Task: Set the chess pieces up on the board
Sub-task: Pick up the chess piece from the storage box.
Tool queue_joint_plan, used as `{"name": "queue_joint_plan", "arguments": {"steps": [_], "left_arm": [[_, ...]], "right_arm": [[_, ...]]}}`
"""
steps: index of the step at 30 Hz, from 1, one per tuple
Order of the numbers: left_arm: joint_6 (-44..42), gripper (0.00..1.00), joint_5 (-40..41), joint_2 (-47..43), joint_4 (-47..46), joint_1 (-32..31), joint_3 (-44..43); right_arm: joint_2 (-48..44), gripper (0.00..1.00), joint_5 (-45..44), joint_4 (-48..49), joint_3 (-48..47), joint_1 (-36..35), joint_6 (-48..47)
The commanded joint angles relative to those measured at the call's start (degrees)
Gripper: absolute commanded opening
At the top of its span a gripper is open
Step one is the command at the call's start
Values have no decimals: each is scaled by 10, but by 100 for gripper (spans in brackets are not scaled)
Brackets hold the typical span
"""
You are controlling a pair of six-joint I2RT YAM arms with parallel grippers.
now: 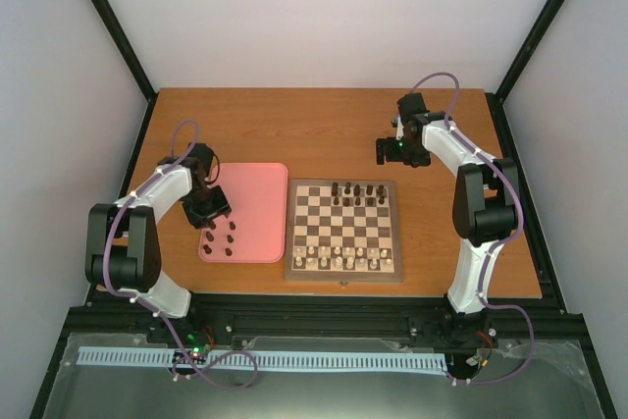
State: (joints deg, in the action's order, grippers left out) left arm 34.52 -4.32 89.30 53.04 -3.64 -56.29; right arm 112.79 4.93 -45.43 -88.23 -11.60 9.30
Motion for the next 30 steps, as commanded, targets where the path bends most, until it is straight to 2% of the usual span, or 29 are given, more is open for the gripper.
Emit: {"name": "queue_joint_plan", "arguments": {"steps": [1, 7, 15, 19, 23, 28, 30], "left_arm": [[-9, 53, -6, 2, -15, 10, 2], [-15, 38, -7, 9, -19, 18, 10], [-18, 36, -9, 23, -29, 18, 15], [-20, 23, -6, 30, -29, 19, 10], [-22, 21, -2, 32, -28, 19, 4], [-36, 1, -3, 38, -22, 18, -12], [-49, 1, -10, 36, -12, 19, -30]], "right_arm": [[9, 100, -10, 2, 4, 1, -5], [13, 100, -11, 2, 3, 1, -4], [10, 100, -12, 1, 6, 1, -6], [8, 100, -13, 2, 9, 1, -6], [7, 100, -13, 2, 11, 1, -6], [6, 100, -11, 3, 11, 1, -5], [7, 100, -11, 3, 11, 1, -5]]}}
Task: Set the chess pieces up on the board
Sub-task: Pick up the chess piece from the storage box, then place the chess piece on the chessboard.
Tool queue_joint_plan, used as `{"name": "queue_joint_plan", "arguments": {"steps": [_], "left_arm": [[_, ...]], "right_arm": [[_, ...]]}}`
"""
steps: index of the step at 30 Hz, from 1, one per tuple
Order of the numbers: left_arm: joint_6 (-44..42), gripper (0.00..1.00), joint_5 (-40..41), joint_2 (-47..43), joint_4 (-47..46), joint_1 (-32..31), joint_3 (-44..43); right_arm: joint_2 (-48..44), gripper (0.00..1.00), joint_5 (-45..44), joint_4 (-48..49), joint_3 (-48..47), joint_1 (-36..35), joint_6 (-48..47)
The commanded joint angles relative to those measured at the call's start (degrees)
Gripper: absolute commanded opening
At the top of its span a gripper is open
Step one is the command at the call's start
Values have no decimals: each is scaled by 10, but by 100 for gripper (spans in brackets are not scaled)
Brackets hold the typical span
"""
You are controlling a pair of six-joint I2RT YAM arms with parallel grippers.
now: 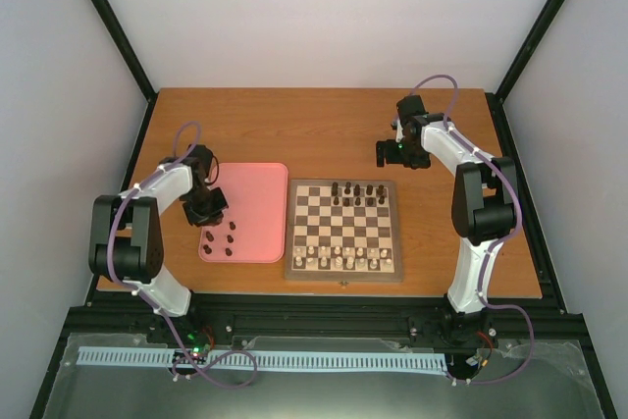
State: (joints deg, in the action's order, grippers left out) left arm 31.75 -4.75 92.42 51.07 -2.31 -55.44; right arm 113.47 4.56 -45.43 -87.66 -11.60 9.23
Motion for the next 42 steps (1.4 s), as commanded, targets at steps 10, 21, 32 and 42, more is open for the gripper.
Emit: {"name": "queue_joint_plan", "arguments": {"steps": [10, 21, 32, 42], "left_arm": [[-57, 7, -65, 26, 140, -80, -235], [-38, 6, -153, 230, 145, -287, -421], [-49, 7, -154, 353, 186, -313, -584], [-57, 8, -159, 366, 199, -318, -600]], "right_arm": [[8, 100, -6, 0, -3, 1, -3], [18, 100, -10, -5, -15, 1, -6], [24, 100, -9, -5, -18, 3, -8], [26, 100, -7, -4, -20, 4, -8]]}}
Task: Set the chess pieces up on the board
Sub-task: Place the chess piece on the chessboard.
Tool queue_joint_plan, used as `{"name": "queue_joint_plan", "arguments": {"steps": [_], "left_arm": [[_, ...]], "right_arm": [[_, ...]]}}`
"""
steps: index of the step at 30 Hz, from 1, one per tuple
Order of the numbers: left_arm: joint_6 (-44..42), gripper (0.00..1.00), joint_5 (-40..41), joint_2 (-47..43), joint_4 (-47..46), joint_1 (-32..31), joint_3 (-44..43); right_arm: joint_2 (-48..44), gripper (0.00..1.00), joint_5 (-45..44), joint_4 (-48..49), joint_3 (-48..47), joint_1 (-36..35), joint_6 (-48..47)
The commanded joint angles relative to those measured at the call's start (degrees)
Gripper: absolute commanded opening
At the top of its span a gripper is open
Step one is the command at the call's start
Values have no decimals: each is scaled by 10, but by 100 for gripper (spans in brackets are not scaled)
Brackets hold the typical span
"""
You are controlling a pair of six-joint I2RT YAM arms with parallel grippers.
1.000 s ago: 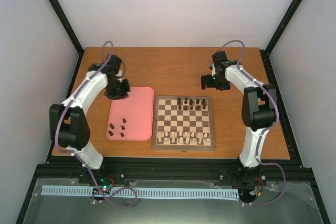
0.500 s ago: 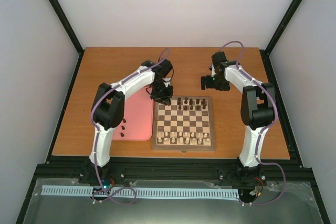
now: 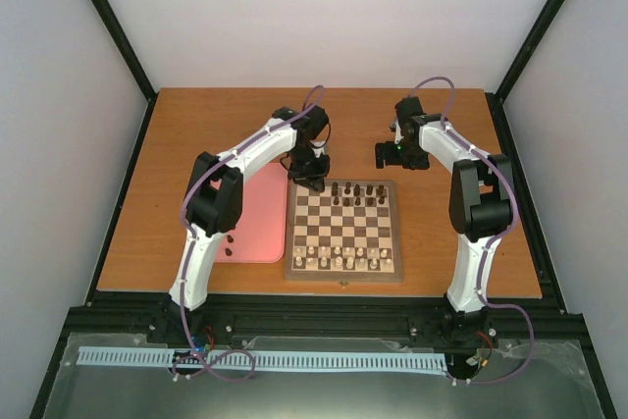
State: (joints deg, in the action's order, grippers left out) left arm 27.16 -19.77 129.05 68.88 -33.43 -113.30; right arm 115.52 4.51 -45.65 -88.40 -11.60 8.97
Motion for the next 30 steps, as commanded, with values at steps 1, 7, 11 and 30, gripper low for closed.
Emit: {"name": "queue_joint_plan", "arguments": {"steps": [1, 7, 11, 30], "left_arm": [[-12, 8, -8, 0, 22, -8, -20], [-11, 11, -11, 9, 19, -10, -27], [-10, 11, -13, 19, 23, -12, -38], [-6, 19, -11, 40, 24, -17, -61]], "right_arm": [[6, 100, -5, -1, -12, 4, -5], [6, 100, -4, -1, -11, 5, -6], [6, 100, -2, 0, -11, 6, -6], [5, 100, 6, 2, -9, 9, -5]]}}
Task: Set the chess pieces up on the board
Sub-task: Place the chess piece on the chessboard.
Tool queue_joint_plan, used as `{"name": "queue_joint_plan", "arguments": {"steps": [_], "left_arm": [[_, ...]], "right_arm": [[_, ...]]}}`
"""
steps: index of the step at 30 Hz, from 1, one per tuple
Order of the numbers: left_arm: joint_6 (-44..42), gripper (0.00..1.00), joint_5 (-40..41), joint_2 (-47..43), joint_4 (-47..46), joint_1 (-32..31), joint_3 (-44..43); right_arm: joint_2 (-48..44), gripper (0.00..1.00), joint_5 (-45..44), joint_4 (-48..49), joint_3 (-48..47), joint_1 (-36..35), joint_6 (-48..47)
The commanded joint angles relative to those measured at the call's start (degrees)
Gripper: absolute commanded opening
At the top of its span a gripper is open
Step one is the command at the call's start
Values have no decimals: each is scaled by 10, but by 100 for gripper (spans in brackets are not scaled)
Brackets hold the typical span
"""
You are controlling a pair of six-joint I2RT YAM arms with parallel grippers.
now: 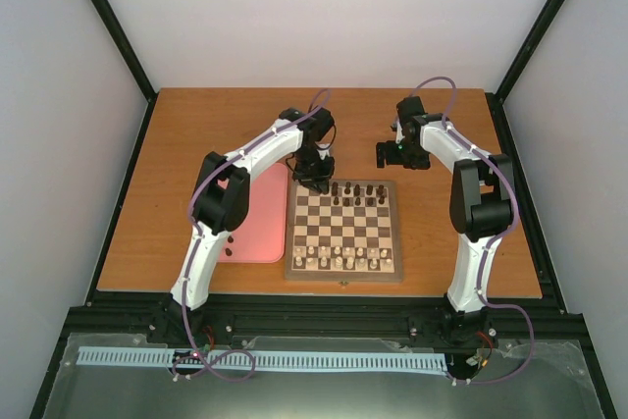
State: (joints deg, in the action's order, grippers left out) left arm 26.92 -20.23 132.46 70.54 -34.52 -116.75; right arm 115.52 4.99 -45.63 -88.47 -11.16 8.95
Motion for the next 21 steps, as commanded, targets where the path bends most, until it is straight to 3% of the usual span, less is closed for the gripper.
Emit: {"name": "queue_joint_plan", "arguments": {"steps": [1, 14, 21], "left_arm": [[-4, 19, -5, 7, 7, -6, -28], [-8, 25, -4, 5, 9, -6, -30], [-6, 35, -3, -8, -1, -7, -31]], "right_arm": [[5, 100, 1, 1, -8, 5, -5], [7, 100, 4, 1, -9, 5, -6], [6, 100, 5, 0, -9, 4, -5]]}}
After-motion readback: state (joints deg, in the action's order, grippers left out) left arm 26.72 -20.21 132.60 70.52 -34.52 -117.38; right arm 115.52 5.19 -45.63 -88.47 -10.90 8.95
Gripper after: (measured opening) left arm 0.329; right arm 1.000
